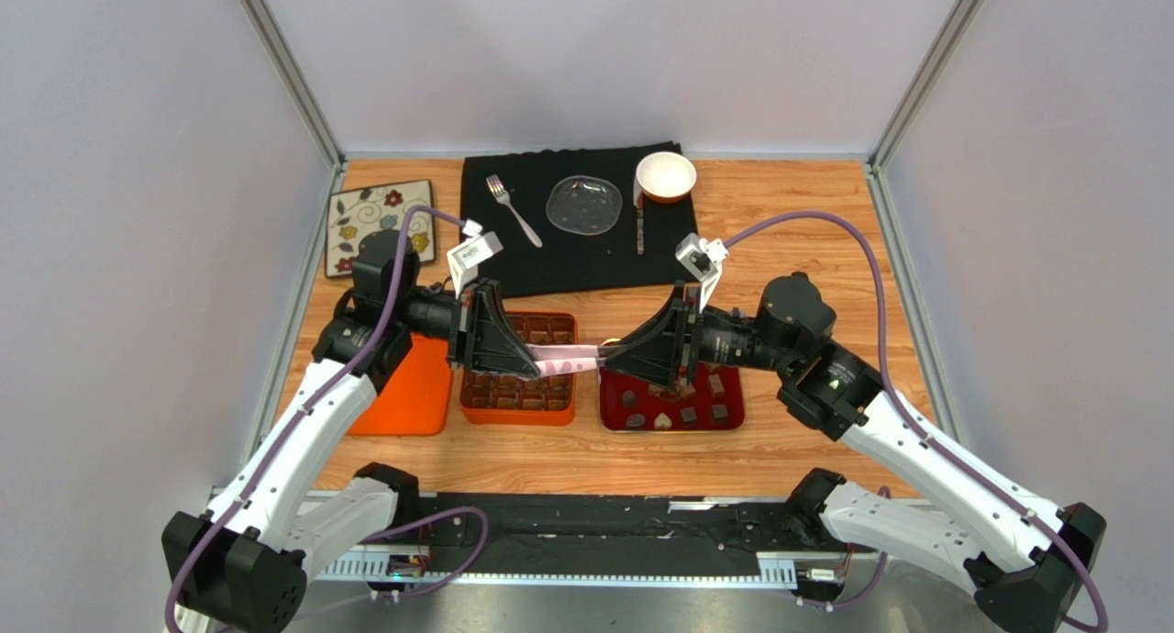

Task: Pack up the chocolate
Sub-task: Adjust the clamp.

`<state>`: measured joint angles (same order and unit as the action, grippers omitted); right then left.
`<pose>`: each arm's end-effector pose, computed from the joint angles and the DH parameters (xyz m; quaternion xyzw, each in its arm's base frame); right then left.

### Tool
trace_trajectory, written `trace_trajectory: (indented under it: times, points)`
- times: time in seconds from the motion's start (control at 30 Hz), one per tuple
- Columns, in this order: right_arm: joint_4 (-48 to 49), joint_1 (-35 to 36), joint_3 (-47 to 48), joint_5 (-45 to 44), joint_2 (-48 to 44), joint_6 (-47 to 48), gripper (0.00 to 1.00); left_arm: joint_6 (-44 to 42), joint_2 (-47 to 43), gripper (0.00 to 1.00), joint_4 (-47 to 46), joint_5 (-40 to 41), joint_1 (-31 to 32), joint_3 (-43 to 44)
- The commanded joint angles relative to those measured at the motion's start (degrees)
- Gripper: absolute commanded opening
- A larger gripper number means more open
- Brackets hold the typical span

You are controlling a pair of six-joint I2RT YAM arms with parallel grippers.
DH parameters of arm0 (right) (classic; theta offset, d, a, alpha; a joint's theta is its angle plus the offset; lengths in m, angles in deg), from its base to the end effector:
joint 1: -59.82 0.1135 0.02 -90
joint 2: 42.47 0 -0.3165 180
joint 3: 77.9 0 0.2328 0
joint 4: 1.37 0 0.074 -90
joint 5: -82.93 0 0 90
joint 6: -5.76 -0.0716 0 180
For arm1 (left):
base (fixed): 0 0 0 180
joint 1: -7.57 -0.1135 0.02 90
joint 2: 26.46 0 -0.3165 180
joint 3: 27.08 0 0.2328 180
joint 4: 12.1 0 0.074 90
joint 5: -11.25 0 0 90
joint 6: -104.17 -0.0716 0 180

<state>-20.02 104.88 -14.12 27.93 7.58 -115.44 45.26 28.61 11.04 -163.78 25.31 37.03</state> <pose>0.0946 0.1529 0.4000 -0.2866 0.6730 0.5724 0.3704 0.1178 -0.1126 0.3900 0.3452 0.6256 -0.6726 0.1925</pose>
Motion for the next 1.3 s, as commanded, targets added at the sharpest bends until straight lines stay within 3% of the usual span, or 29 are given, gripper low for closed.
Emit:
trace_trajectory:
  times: [0.0, 0.3, 0.43, 0.6, 0.83, 1.27]
  points:
    - [1.07, 0.21, 2.14, 2.17, -1.61, -0.26, 0.33, -1.65, -0.40, 0.00, -0.12, 2.07, -1.04, 2.07]
    - [2.74, 0.21, 2.23, 2.00, -0.91, -1.40, 0.26, -2.70, -0.58, 0.00, 1.02, 1.98, -1.04, 2.07]
    - [3.09, 0.47, 2.23, 2.09, -0.56, -1.67, 0.27, -3.14, -0.49, 0.00, 1.64, 2.24, -1.04, 1.99]
    - [2.74, 1.61, 2.75, 1.74, 0.40, -1.23, 0.36, -3.23, -0.49, 0.00, 1.99, 2.42, -1.04, 1.99]
    - [2.56, 2.84, 3.28, 0.68, 1.55, -0.62, 0.36, -3.14, -0.58, 0.00, 2.08, 2.15, -1.04, 1.99]
    - [2.47, 3.02, 3.90, -0.37, 1.55, -0.97, 0.21, -4.64, 0.04, 0.04, 3.57, 2.86, -1.13, 2.34]
